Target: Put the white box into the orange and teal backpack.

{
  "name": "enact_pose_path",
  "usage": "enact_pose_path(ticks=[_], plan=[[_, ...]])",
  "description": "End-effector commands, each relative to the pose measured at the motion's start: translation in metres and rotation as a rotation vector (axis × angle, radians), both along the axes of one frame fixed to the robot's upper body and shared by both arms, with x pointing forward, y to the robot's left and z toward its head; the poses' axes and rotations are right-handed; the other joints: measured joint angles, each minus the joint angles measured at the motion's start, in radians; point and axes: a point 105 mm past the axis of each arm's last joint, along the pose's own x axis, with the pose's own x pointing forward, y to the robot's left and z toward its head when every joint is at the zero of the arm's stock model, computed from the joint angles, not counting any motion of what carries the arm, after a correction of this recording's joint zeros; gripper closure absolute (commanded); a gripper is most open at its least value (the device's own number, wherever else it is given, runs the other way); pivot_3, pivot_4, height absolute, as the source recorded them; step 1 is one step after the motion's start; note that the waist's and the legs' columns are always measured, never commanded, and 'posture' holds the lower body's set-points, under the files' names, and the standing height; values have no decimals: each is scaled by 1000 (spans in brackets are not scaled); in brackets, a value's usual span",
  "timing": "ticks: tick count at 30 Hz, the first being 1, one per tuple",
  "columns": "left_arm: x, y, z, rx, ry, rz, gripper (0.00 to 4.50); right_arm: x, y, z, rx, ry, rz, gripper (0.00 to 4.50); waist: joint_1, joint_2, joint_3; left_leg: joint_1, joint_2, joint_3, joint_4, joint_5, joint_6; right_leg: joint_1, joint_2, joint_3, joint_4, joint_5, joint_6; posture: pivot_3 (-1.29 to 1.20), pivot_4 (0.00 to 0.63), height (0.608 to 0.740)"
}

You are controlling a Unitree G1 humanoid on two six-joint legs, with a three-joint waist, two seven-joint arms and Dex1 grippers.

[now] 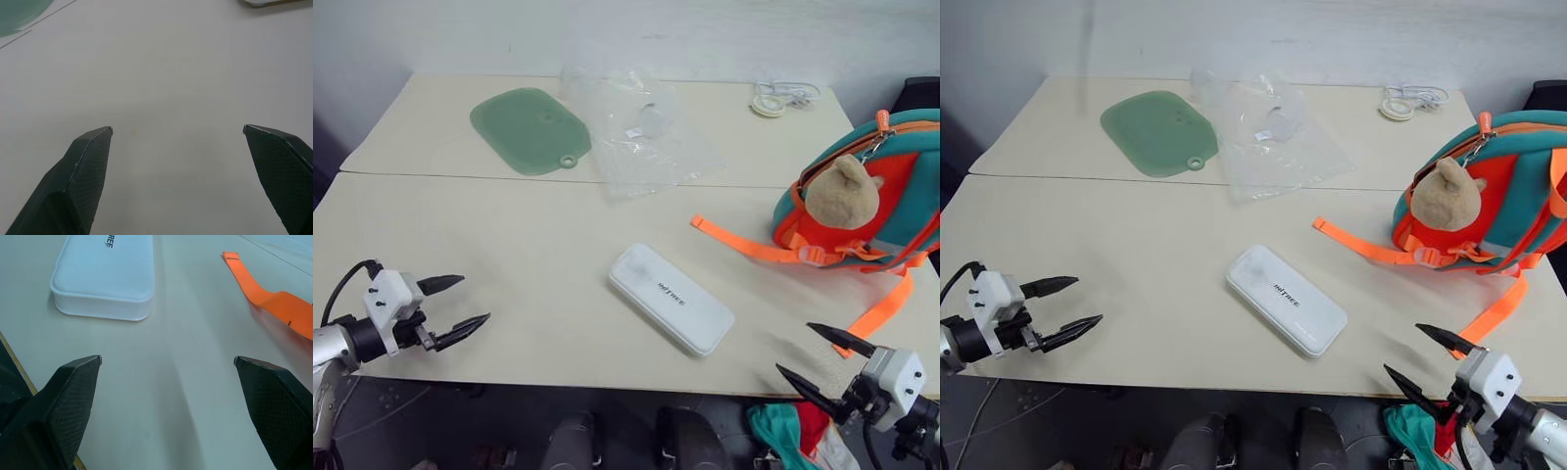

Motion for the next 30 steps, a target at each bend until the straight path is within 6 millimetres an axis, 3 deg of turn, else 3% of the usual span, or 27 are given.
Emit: enact_pose_path(ticks=[1,4,7,10,12,16,21,25,30], plan=[[0,-2,6,9,-22,-19,0,-4,-1,8,-13,-12,10,39,0,0,0,0,0,0,0,0,0,0,0,0,0,0,0,0,150,740],[0,-6,6,-28,20,-28,0,-9,0,5,-3,10,25,39,0,0,0,0,0,0,0,0,0,0,0,0,1,0,0,0,150,740],[-1,-23,14,-120,110,-99,0,-13,11,8,68,49,60,39,1,0,0,1,0,0,0,1,1,1,0,0,1,0,0,0,150,740],[14,-42,23,-154,138,-132,0,-18,39,10,57,133,209,636,3,0,0,1,0,-1,2,2,1,1,0,0,3,0,0,0,150,740],[32,-57,23,-88,104,-154,0,-15,48,6,21,165,233,1248,7,-1,0,1,0,-2,4,2,1,2,0,0,4,0,0,0,150,740],[85,-91,25,-33,5,-143,894,5,56,-4,-68,138,222,2606,26,0,-1,1,-1,-1,4,4,0,2,1,-1,5,1,0,0,150,740],[132,-132,21,-7,-42,-161,2414,26,54,-21,-183,142,173,4346,29,-3,-2,-2,-2,2,10,7,6,0,6,-5,7,1,2,0,150,740],[152,-171,20,-33,-50,-231,3664,37,60,-23,-172,145,139,4500,25,-4,-2,-3,-2,3,12,7,10,0,8,-8,9,2,4,0,150,740],[150,-201,10,-49,-28,-324,3664,42,77,-16,-116,148,155,4500,20,-6,-3,-3,-2,4,14,7,11,1,6,-6,8,3,5,0,150,740]])
